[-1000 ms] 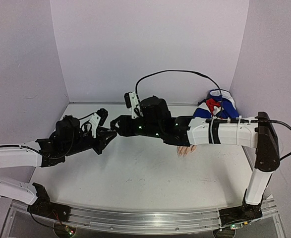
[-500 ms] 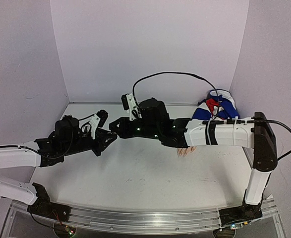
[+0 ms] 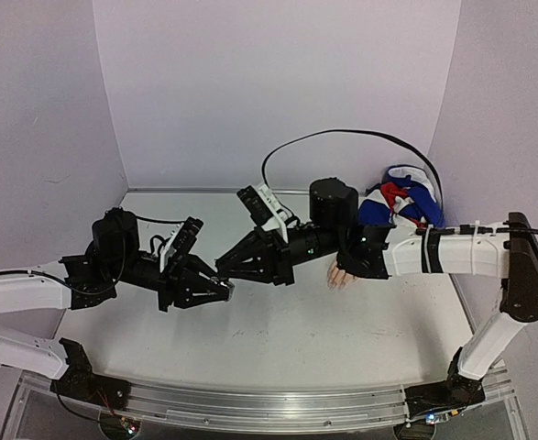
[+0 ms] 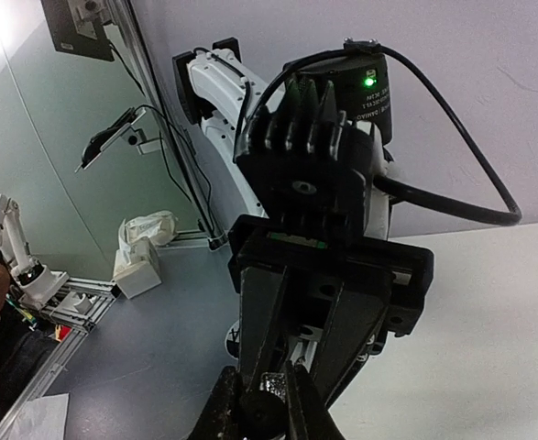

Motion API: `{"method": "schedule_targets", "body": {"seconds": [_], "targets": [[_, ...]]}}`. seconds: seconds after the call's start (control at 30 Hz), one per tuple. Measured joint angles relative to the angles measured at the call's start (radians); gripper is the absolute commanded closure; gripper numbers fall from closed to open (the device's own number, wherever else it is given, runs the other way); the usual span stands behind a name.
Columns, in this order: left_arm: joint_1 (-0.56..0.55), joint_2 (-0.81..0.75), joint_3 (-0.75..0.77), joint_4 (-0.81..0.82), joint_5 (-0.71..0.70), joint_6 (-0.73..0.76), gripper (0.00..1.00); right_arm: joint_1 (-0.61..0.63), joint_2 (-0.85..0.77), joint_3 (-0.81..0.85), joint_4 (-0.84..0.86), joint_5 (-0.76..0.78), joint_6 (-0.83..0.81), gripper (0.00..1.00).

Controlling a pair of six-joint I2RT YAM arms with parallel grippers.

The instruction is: Paint the nails

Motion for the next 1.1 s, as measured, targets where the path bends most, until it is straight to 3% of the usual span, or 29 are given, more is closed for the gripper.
{"method": "schedule_targets", "body": {"seconds": [0.03,0.07,0.17,0.23,0.37,0.5,0.67,0.87,1.1], "targets": [[0.0,0.0,0.0,0.001,-0.004,0.001,1.0,0.0,-0.001,-0.001,0.0,0.002,-0.005,1.0],[0.0,0.0,0.0,0.0,-0.015,0.002,1.0,0.0,-0.001,-0.003,0.001,0.011,-0.009,0.92],[0.0,-0.001,-0.006,0.003,-0.084,0.012,1.0,-0.004,-0.009,-0.007,-0.014,0.067,-0.008,0.53],[0.002,-0.007,-0.018,0.017,-0.171,0.029,1.0,-0.006,-0.021,-0.008,-0.058,0.141,0.009,0.35],[0.013,-0.035,-0.047,0.016,-0.416,0.073,1.0,-0.01,-0.044,-0.01,-0.134,0.309,0.059,0.21],[0.014,-0.047,-0.06,0.008,-0.599,0.119,1.0,-0.013,-0.055,-0.01,-0.158,0.449,0.138,0.2],[0.015,-0.048,-0.072,0.008,-0.728,0.148,1.0,0.004,-0.045,0.004,-0.183,0.623,0.256,0.25],[0.015,-0.048,-0.073,0.008,-0.801,0.167,1.0,0.064,0.072,0.147,-0.216,0.801,0.341,0.37],[0.015,-0.047,-0.074,0.008,-0.814,0.164,1.0,0.1,0.182,0.29,-0.277,0.906,0.379,0.57]]}}
